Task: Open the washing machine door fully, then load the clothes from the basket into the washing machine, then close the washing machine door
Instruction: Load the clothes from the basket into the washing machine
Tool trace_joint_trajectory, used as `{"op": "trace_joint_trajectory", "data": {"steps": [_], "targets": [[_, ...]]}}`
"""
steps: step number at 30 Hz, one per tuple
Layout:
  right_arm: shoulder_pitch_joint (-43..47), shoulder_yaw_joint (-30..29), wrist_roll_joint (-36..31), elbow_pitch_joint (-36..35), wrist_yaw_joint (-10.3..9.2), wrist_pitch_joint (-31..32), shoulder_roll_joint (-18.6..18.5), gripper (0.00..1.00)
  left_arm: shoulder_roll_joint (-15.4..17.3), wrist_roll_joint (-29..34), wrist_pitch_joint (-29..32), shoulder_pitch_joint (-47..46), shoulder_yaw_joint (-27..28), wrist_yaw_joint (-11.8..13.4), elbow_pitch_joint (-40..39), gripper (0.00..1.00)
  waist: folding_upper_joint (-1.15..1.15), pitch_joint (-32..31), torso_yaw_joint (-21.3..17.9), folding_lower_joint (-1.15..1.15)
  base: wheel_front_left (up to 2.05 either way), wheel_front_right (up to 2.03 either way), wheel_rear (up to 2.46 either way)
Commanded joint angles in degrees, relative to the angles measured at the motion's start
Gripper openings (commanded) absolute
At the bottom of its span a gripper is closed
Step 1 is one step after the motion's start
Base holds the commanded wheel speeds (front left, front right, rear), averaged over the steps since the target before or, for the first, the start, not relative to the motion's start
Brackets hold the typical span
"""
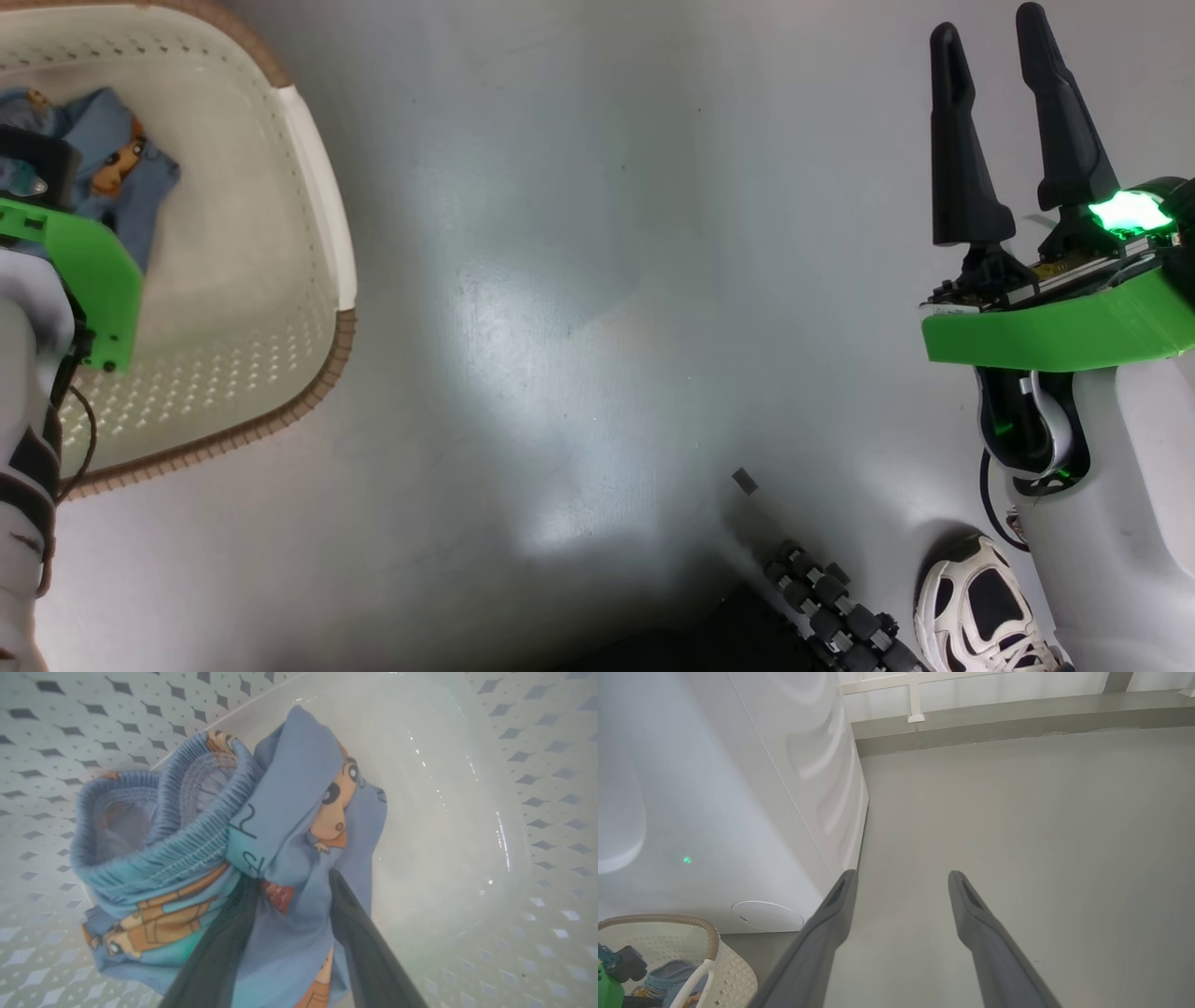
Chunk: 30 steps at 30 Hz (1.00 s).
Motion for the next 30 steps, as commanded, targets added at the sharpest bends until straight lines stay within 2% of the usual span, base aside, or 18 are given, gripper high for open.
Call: {"op": "trace_joint_trajectory", "data": {"steps": [1,8,15,25,30], "targets": [[1.75,1.12,0.73,-1.29,0.42,-0.45,-0.23,1.0,2.45,-0.12,-0.19,0.42,0.58,0.22,-0.29,0.0,0.0,-0.12,-0.19,0.0,0.0,0.0,0.0],[2.1,1.12,0.45,-1.33,0.42,-0.45,-0.65,1.0,1.59,-1.78,-1.33,1.02,1.03,0.62,-0.21,0.0,0.0,-1.39,-0.12,0.0,0.0,0.0,0.0],[2.33,0.79,0.15,-1.23,0.42,-0.45,-1.27,1.0,-0.42,-6.07,-5.36,2.96,4.12,1.05,-0.17,0.0,0.0,-4.47,1.32,0.0,0.0,0.0,0.0],[4.69,-0.4,-0.12,-0.22,0.42,-0.45,-3.09,1.0,-6.22,-13.86,-17.14,9.09,9.56,-0.14,-0.14,0.0,0.0,-13.96,5.75,0.0,0.0,0.0,0.0],[7.15,-0.67,-0.13,0.93,0.42,-0.45,-4.09,1.0,-8.02,-16.24,-20.54,13.18,11.17,-0.82,-1.24,0.0,0.0,-19.87,7.77,0.0,0.0,0.0,0.0]]}}
